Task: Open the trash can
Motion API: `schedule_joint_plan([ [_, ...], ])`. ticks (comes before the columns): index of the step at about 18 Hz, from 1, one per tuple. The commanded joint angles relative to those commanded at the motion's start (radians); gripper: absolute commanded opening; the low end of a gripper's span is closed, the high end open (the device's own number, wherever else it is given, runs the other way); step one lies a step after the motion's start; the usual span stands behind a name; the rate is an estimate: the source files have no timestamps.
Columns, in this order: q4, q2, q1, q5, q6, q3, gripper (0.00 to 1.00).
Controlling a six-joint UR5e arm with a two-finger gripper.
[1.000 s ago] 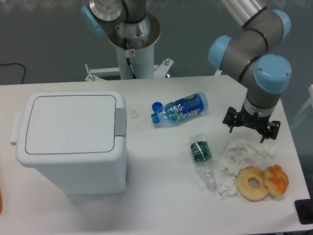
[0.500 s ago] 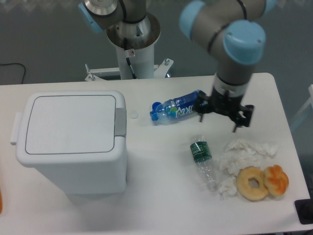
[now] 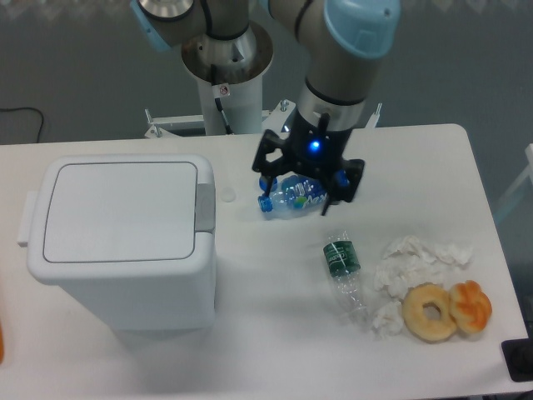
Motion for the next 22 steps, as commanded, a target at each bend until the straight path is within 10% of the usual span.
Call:
schedule_joint_plan([
  [5,0.023,0.023,-0.005,-0.046,-0.152,-0.005,0.13],
  [10,0.129,0.023,-0.034,-0.074,-0.313,-0.014,0.10],
  [22,0.156,0.026,-0.084,-0.100,-0.405,-0.045,0.10],
])
